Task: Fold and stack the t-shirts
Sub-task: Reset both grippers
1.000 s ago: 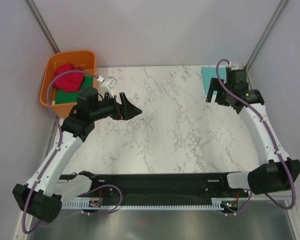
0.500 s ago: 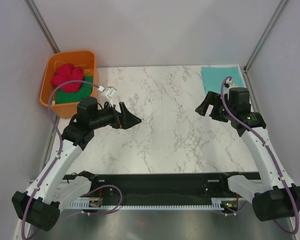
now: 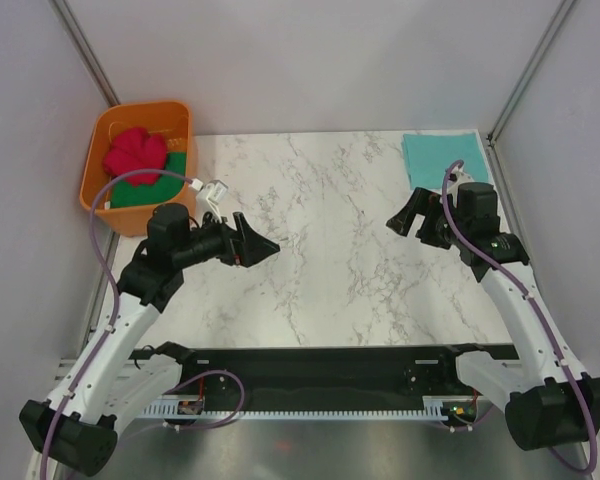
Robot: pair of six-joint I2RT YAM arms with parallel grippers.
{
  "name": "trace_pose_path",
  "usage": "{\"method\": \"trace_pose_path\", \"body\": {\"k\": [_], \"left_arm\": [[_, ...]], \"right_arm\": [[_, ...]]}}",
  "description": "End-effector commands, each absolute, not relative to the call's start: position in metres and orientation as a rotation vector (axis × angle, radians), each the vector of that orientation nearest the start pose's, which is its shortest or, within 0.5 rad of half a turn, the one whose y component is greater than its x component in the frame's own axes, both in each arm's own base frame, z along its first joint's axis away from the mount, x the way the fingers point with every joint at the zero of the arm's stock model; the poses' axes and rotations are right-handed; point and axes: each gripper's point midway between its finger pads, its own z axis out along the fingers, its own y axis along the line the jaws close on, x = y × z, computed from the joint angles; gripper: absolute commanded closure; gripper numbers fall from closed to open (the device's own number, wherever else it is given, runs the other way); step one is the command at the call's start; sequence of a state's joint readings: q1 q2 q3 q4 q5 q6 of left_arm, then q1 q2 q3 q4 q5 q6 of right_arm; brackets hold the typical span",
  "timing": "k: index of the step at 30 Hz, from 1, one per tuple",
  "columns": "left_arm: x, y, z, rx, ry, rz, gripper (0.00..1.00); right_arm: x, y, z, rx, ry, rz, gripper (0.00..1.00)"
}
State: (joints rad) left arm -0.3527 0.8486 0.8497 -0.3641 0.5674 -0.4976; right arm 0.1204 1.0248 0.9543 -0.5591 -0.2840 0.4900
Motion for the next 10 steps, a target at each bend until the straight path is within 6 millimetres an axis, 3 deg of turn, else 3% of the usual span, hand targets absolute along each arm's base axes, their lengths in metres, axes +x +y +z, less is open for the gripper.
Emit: {"method": "trace_pose_path", "body": {"k": [1,10], "left_arm": [[0.219,-0.197,0.274,0.275,1.968,-1.091,0.00],[0.218,-0.198,0.276,0.279,1.963,-1.096,0.00]], "right_arm": [[0.295,0.109,0.234,0.240,2.144,0.706,0.02],[0.290,0.114,0.245,0.223,2.099,0.750,0.02]]}}
